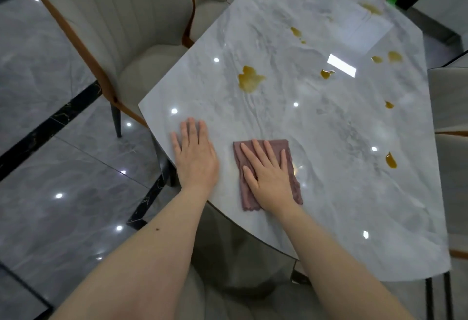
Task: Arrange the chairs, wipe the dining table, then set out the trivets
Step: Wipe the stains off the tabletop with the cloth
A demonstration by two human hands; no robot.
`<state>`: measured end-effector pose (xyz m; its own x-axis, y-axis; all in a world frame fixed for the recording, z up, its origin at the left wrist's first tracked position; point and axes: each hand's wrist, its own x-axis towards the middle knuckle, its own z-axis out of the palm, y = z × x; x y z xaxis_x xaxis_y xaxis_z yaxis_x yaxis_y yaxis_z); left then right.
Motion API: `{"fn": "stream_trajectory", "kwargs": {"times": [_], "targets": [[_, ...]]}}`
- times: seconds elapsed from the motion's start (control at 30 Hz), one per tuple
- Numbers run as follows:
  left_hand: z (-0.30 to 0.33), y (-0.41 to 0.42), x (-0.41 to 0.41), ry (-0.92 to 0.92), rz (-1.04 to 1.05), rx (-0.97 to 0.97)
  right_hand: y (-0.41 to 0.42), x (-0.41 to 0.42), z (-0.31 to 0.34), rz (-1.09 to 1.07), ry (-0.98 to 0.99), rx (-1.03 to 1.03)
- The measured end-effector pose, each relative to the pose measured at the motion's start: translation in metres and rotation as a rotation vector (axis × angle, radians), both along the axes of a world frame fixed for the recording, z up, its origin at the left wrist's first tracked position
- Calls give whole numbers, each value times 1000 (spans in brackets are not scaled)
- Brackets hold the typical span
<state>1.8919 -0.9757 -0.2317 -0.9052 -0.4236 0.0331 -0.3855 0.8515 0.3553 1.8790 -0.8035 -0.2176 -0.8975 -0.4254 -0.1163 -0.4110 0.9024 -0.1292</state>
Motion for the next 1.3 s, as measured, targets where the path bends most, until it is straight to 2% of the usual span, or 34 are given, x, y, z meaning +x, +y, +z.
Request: {"fn": "stream_trajectory", "kwargs": {"times": [0.2, 0.3, 0.43, 0.57, 0.7, 0.77, 0.83, 0.93, 1.0, 1.13, 1.3], "targets": [[-2, 1, 1, -13, 1, -10, -52, -30, -9, -274, -14, 12], [1, 1, 1, -20, -17, -14, -66, -24, -7, -242, -3, 27], [1, -3, 2, -7, -53, 42, -46, 24, 2, -156, -20, 28], [-2, -5, 2, -16, -69, 86, -28, 35, 5, -367, -23, 45], [-3, -6, 1, -31, -103, 93, -62, 5, -3, -678, -35, 27], [-2, -6, 0, -51, -110, 89, -77, -3, -5, -741, -46, 17], [-1, -7, -1, -78, -114, 76, -81, 7, -4, -674, -35, 44], [2, -7, -1, -97, -121, 62, -69, 39, 0, -435, -34, 77], [6, -9, 1, -111, -149, 68, -59, 51, 2, -385, -58, 68], [13, -24, -3, -183, -295, 19, -64, 46, 1, -460, -32, 29], [16, -55, -31, -164, -424, -38, -84, 32, 0, -619, -72, 25]]}}
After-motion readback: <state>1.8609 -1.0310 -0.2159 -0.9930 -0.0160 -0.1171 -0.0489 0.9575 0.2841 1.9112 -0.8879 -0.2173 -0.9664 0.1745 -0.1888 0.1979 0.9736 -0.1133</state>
